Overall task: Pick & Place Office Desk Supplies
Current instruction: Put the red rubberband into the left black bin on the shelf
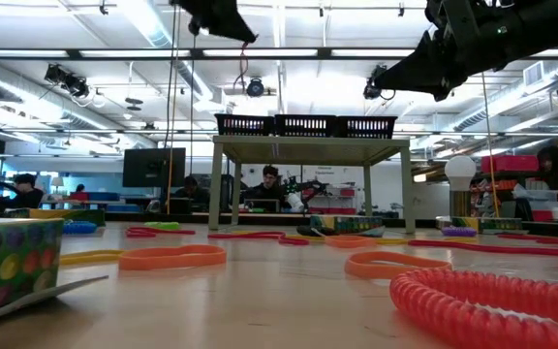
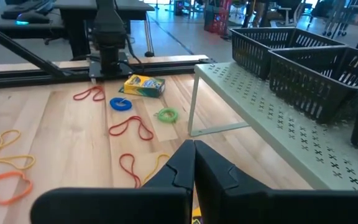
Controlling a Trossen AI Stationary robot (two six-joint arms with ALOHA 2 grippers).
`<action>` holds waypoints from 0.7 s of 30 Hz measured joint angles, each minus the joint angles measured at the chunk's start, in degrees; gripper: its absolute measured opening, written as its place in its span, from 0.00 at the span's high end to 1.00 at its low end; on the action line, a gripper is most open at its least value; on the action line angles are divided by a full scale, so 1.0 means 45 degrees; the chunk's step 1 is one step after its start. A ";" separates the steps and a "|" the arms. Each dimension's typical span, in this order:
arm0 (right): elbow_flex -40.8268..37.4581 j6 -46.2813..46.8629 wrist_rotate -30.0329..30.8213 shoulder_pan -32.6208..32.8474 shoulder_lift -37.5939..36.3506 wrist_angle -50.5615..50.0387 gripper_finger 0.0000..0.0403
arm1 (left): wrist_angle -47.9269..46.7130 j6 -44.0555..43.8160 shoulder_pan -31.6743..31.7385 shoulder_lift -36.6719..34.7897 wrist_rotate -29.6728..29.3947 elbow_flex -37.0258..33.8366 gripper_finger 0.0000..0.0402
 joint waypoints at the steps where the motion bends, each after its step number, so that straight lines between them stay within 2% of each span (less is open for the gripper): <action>1: 0.0000 -0.0015 0.0000 0.0000 0.0000 -0.0007 0.97 | 0.0118 -0.0017 0.0512 0.0053 0.0348 0.0011 0.97; 5: 0.0000 -0.0027 0.0000 0.0000 0.0000 -0.0002 0.97 | 0.0430 -0.0074 0.2203 0.0479 0.1610 0.0013 0.97; 11: 0.0000 -0.0026 0.0000 0.0000 0.0000 -0.0007 0.97 | 0.1002 -0.0085 0.3690 0.1594 0.3298 0.0015 0.97; 16: 0.0000 -0.0026 0.0000 0.0005 0.0000 -0.0007 0.97 | 0.0908 -0.0471 0.3965 0.2281 0.3330 0.0013 0.95; 21: 0.0000 -0.0031 -0.0001 -0.0024 0.0000 -0.0007 0.97 | 0.0396 -0.0459 0.3929 0.2395 0.3356 0.0037 0.84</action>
